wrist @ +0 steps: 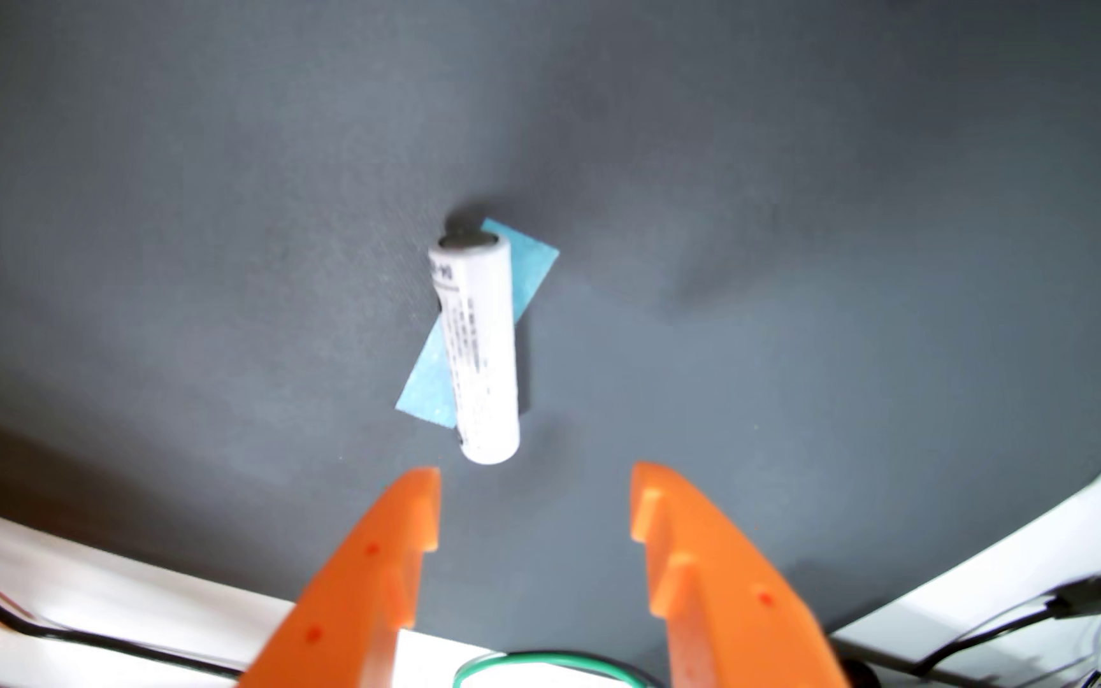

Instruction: Insert Battery

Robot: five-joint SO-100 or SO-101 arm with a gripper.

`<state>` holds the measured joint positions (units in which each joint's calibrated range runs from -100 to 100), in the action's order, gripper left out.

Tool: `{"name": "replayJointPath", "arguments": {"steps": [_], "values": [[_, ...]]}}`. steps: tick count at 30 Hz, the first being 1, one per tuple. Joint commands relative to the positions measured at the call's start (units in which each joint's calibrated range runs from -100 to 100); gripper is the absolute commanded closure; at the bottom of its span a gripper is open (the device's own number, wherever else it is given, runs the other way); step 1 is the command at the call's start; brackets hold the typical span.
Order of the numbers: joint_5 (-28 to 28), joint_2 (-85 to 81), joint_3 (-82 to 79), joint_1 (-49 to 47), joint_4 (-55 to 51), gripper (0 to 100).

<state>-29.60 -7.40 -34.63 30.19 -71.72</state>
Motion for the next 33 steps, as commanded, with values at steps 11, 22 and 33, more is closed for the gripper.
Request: {"name": "replayJointPath", "arguments": {"steps": [11,22,33], "values": [[-2.79,4.78,6.49,2.04,-3.56,83],[-4.28,6.70,7.93,2.04,-3.48,83],[-5.77,6.78,7.12,2.16,-3.22,83]]}}
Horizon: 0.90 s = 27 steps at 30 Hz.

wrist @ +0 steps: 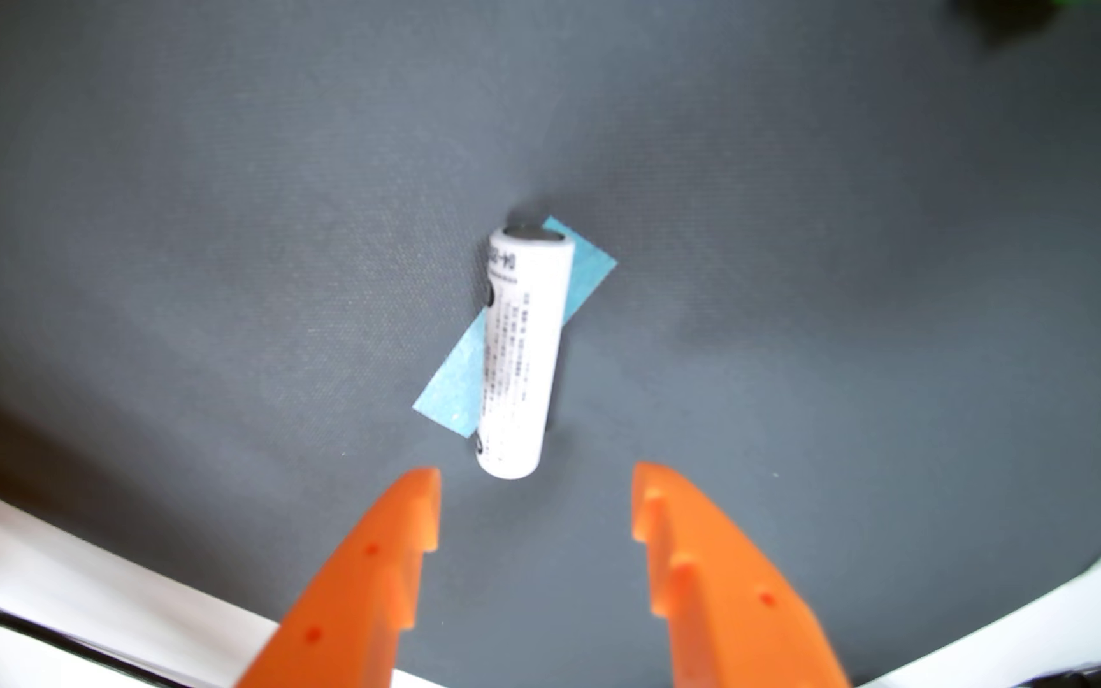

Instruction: Insert Battery

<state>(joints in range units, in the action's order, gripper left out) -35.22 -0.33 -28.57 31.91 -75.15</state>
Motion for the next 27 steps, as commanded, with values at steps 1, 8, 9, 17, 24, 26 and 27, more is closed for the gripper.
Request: {"name": "replayJointPath", "arguments": {"steps": [1,8,9,17,24,26,27], "values": [[-0.10,-0.29,1.06,0.44,0.21,83],[0.00,2.21,2.05,1.14,0.38,83],[0.00,2.71,2.23,1.14,0.38,83],[0.11,4.29,3.49,1.26,0.55,78],[0.05,4.46,2.77,1.38,5.21,78],[0.00,4.46,2.77,1.38,5.21,78],[0.00,4.46,2.77,1.38,5.21,78]]}}
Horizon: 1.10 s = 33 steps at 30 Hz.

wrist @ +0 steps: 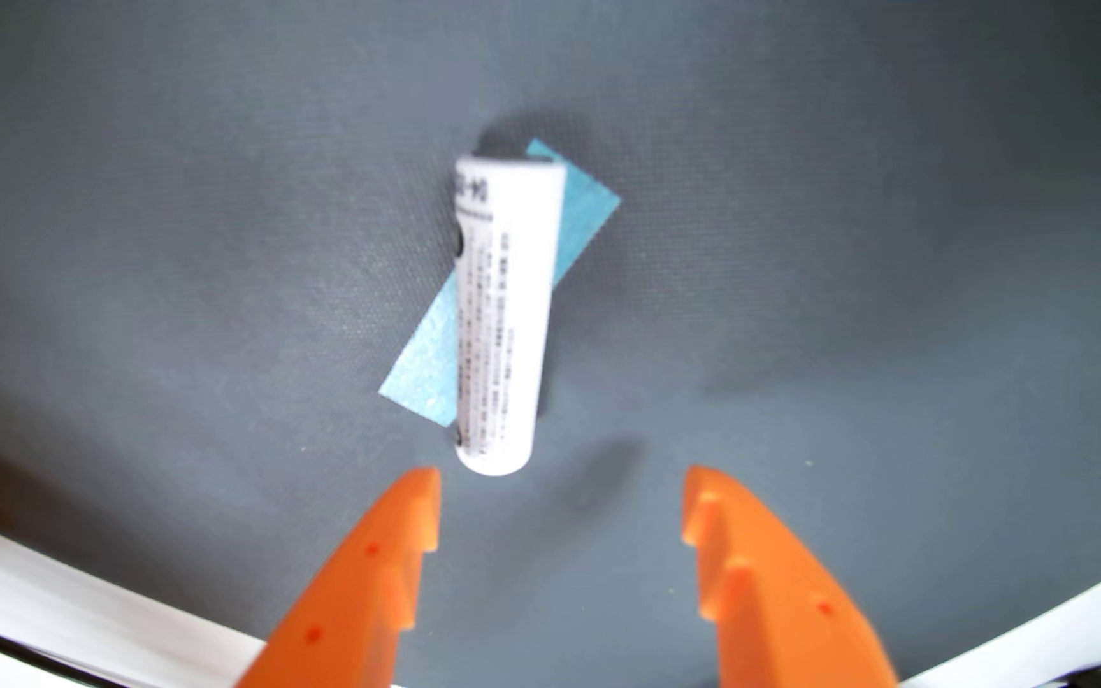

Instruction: Insert Battery

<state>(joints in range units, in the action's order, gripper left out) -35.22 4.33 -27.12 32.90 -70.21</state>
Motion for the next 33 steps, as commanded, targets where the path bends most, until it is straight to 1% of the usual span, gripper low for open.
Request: {"name": "replayJointPath", "arguments": {"steps": [1,23,33], "values": [[0.00,-0.20,1.33,0.40,0.27,78],[0.11,0.05,-1.11,0.40,0.35,78],[0.11,2.97,-0.21,0.40,0.35,78]]}}
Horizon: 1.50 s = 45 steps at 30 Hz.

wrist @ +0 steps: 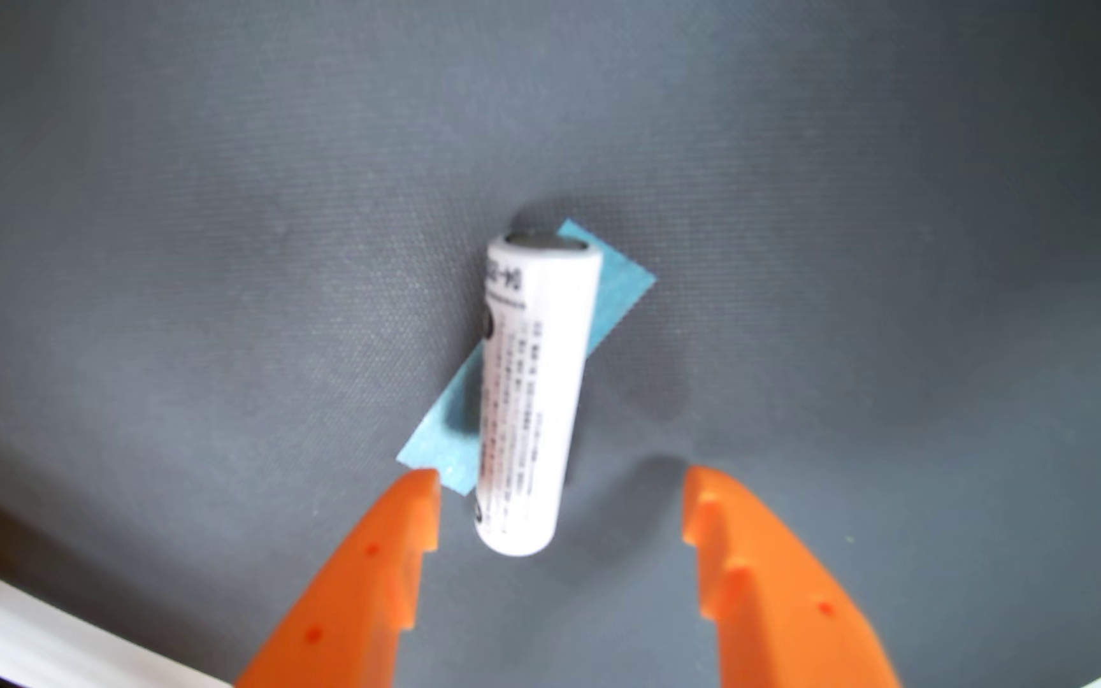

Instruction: Insert Battery

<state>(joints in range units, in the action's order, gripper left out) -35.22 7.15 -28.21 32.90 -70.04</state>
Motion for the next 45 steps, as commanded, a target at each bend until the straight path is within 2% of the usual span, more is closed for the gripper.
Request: {"name": "replayJointPath", "arguments": {"steps": [1,40,45], "values": [[0.11,0.22,0.88,0.40,0.19,78],[0.11,2.97,2.23,0.40,0.27,79],[0.11,2.97,2.14,0.40,0.27,90]]}}
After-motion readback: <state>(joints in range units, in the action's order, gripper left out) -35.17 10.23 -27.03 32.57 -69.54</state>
